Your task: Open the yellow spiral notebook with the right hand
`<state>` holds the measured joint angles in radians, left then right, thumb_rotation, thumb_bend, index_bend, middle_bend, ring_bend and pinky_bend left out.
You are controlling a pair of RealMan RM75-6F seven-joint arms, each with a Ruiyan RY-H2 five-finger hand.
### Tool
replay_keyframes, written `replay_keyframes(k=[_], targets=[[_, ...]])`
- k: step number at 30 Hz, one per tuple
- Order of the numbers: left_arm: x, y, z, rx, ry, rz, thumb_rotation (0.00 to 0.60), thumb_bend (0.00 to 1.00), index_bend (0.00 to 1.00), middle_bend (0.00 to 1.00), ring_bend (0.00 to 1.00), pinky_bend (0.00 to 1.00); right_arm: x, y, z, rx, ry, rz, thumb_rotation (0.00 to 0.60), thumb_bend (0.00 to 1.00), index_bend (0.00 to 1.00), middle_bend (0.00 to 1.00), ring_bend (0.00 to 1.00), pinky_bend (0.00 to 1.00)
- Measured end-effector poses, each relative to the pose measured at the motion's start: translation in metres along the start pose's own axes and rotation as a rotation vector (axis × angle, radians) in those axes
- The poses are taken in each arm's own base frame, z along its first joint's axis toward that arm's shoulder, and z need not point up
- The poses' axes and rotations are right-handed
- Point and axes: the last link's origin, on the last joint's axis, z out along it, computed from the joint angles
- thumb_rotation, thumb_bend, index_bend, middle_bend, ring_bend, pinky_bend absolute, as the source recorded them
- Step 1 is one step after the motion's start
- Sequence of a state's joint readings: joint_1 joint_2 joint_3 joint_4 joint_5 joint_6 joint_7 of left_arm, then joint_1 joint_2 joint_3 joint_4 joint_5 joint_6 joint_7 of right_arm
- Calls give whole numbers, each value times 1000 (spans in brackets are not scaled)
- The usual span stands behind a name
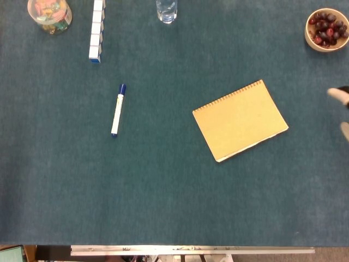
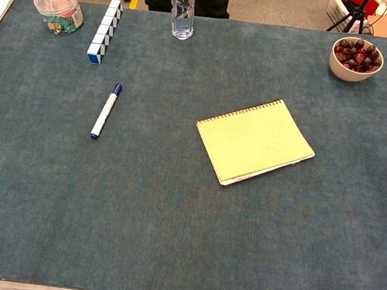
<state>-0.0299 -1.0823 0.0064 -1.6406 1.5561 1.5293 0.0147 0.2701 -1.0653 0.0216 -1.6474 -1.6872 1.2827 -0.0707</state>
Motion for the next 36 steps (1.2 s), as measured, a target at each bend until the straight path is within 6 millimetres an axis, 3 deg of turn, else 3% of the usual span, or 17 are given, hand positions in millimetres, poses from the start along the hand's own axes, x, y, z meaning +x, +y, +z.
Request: replay_keyframes(k=[4, 7, 16, 21, 27, 36], targets=[[0, 0, -2, -6, 3, -7, 600, 486, 77, 123, 19, 58, -1, -17, 24, 80, -50, 12, 600, 923, 209, 285, 135, 121], [2, 1, -4, -12, 7, -11, 600, 486, 77, 123, 19, 58, -3, -32, 44, 138, -89, 31, 600, 964, 209, 305, 150, 121], [5, -1, -13, -12, 12, -18, 600, 486, 78, 123, 19, 58, -18, -90, 105, 277, -210, 93, 600, 951, 209, 315, 161, 121], [7, -1, -15, -10, 13, -18, 600, 486, 77, 123, 19, 58, -26, -124, 134, 333, -235, 93, 600, 876, 209, 323, 161, 121], [8, -4, -17, 1, 12, -20, 600, 486, 78, 123, 20, 58, -41, -146, 157, 337, -268, 57, 600, 777, 209, 324, 161, 121], [8, -7, -19, 15, 9, -16, 600, 486, 78, 123, 20, 58, -71, -176, 189, 324, -329, 23, 600, 767, 209, 324, 161, 122]])
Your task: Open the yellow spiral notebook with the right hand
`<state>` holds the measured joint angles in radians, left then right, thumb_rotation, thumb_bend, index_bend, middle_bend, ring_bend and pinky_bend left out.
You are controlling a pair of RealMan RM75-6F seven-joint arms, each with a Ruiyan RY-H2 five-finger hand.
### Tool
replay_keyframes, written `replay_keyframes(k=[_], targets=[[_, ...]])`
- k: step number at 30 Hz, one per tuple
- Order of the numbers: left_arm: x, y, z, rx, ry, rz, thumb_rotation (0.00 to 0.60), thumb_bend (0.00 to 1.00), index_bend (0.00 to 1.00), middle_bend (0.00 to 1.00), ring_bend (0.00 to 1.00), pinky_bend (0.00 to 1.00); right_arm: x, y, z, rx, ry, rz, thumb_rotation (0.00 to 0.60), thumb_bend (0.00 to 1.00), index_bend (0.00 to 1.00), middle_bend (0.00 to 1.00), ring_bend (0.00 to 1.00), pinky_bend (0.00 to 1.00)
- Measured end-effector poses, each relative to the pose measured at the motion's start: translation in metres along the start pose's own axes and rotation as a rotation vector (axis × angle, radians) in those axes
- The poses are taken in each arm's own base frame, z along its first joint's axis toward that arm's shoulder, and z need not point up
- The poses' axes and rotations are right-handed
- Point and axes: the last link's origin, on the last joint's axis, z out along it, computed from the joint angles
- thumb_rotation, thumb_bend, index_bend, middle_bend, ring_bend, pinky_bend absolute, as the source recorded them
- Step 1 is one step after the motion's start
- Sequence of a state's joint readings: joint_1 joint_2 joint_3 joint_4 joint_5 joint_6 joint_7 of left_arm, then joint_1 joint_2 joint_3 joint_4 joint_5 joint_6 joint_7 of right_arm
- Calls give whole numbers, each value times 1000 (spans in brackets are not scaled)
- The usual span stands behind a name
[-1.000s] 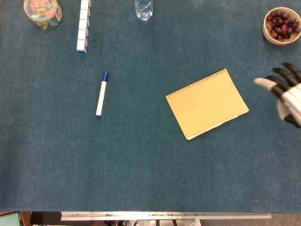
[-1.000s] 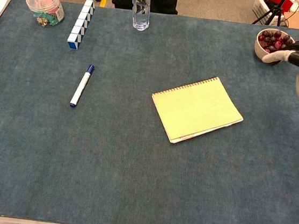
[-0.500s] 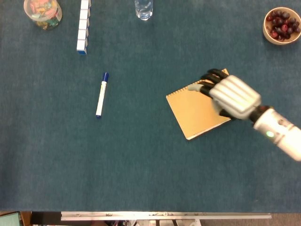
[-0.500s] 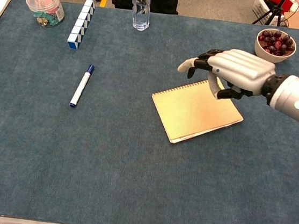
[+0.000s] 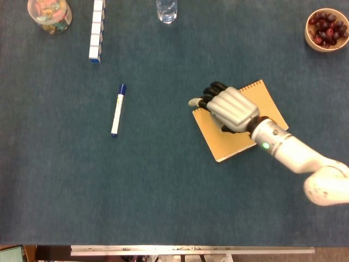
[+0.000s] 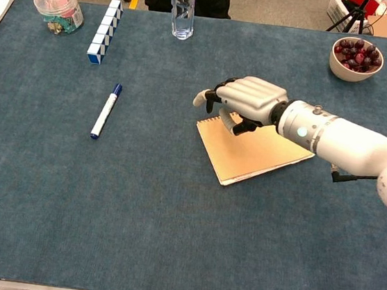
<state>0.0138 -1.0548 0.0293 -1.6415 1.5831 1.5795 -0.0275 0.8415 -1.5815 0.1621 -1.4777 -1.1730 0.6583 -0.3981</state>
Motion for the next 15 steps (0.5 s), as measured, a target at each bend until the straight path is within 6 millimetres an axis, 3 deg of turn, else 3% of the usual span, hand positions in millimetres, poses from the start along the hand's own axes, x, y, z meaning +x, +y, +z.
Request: replay_keyframes(k=[7, 15], targets=[[-2, -5, -1, 17, -5, -2, 600, 486, 78, 123, 20, 58, -7, -9, 23, -7, -23, -16, 600, 766, 209, 324, 161, 122], [-3, -7, -1, 18, -8, -4, 600, 486, 77, 123, 20, 58, -10, -7, 26, -24, -31, -25, 600, 765, 209, 324, 161, 122]])
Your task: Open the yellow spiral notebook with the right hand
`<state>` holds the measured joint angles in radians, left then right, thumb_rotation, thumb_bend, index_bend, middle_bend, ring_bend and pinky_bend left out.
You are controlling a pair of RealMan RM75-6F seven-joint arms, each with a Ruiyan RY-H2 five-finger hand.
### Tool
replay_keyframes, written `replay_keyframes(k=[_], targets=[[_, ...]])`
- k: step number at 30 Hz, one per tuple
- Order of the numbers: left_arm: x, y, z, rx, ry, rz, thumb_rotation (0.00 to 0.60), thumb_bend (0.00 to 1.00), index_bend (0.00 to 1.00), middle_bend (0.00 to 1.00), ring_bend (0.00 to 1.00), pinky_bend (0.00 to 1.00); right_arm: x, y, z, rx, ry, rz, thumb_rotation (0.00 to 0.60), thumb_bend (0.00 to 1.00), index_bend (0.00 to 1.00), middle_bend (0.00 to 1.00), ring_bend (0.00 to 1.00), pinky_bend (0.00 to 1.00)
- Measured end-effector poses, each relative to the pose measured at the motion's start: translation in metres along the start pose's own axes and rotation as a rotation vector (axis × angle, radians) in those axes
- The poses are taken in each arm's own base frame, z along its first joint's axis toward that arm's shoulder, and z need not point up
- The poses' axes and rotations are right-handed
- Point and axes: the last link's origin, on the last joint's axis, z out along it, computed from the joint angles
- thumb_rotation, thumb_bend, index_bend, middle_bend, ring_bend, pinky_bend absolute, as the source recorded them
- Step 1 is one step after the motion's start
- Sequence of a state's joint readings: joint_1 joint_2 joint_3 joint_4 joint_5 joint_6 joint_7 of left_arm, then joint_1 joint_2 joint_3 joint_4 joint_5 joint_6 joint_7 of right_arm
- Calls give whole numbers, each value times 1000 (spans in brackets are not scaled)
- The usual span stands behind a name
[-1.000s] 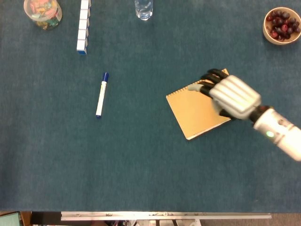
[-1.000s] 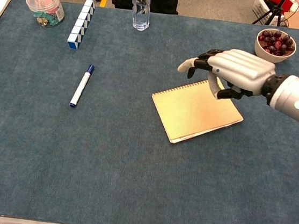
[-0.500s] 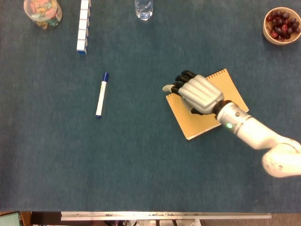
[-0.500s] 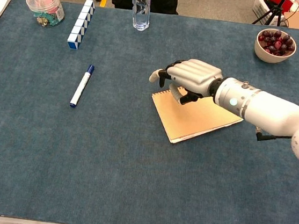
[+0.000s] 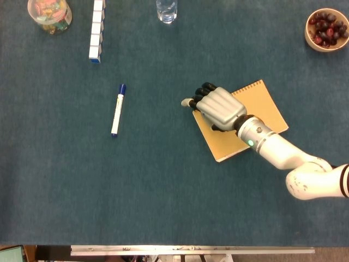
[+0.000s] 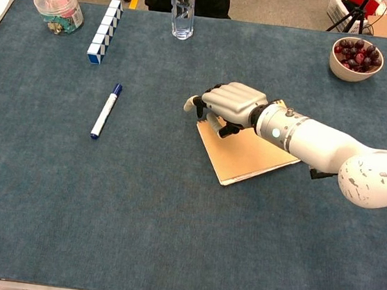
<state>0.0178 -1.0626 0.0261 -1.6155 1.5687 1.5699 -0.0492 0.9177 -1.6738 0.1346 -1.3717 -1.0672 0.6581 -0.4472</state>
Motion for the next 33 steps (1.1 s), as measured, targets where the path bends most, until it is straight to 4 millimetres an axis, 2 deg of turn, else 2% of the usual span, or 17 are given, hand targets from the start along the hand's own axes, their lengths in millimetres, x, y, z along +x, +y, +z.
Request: replay_keyframes(k=[11, 17, 26, 33], targets=[[0, 0, -1, -2, 5, -1, 600, 486, 78, 124, 20, 58, -7, 0, -5, 11, -30, -2, 600, 766, 209, 324, 161, 122], [0, 0, -1, -4, 3, 0, 600, 486, 77, 124, 19, 58, -10, -2, -14, 36, -36, -12, 600, 765, 209, 324, 161, 122], [-2, 1, -2, -3, -1, -2, 600, 486, 77, 124, 20, 58, -18, 1, -47, 80, -53, -46, 600, 765, 209, 325, 163, 122], [-1, -1, -2, 6, 4, -2, 600, 486, 77, 124, 20, 58, -24, 15, -81, 78, -66, -70, 600, 750, 209, 325, 179, 122]])
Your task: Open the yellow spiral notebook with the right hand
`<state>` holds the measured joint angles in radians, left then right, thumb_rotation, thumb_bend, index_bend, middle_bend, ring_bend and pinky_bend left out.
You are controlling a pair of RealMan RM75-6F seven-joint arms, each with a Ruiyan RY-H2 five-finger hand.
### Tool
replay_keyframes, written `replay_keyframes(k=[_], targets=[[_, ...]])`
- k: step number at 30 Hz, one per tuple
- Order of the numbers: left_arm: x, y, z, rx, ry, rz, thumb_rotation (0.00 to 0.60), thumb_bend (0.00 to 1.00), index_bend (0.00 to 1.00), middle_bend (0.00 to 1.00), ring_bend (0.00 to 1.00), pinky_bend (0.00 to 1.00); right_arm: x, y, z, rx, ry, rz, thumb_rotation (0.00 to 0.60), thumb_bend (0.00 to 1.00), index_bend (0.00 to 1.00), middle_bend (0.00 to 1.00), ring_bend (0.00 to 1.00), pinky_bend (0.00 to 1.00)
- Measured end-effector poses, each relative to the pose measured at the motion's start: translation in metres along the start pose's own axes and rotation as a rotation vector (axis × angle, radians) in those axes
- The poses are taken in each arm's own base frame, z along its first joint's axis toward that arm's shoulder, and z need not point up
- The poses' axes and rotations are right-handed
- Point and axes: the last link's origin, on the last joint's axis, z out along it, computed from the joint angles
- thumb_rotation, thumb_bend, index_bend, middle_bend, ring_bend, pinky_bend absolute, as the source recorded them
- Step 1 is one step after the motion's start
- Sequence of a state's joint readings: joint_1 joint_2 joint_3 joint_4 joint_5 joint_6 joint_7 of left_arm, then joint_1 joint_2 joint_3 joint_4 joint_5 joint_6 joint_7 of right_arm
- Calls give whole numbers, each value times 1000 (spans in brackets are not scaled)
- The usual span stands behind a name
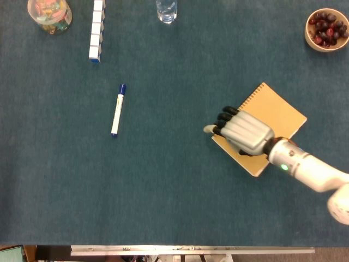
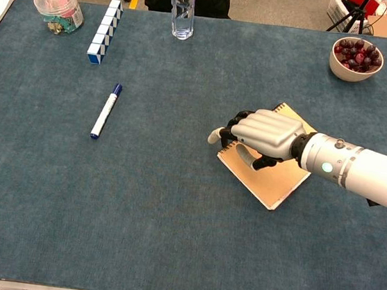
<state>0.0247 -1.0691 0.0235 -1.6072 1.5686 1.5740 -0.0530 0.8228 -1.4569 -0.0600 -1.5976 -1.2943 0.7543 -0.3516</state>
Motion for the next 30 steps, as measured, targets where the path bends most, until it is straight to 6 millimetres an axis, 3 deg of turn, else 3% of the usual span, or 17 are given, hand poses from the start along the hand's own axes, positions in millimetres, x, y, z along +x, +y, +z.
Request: replay_keyframes(k=[3, 6, 8, 11, 20, 30], targets=[[0, 0, 0, 0, 2, -1, 600, 486, 77, 124, 20, 58, 2, 2, -7, -2, 40, 0, 600, 554, 209, 322, 181, 122], [1, 2, 0, -7, 4, -2, 600, 486, 78, 124, 20, 58, 8, 5, -14, -10, 115, -3, 600, 247, 209, 298, 176, 122], [2, 1, 0, -5, 4, -6, 600, 486, 78, 124, 20, 58, 11, 11, -22, -25, 163, -12, 600, 124, 197, 287, 163, 123], [2, -1, 0, 2, -1, -4, 600, 486, 77, 124, 20, 58, 10, 30, -41, -79, 209, -39, 600, 29, 182, 273, 150, 122], [0, 0, 2, -5, -6, -5, 600, 486, 78, 124, 20, 58, -10, 82, -84, -225, 201, -132, 600, 0, 158, 231, 126, 123], [-2, -1, 3, 4, -16, -3, 600, 486, 77, 124, 20, 58, -29, 115, -93, -307, 158, -170, 600, 0, 151, 227, 125, 123]])
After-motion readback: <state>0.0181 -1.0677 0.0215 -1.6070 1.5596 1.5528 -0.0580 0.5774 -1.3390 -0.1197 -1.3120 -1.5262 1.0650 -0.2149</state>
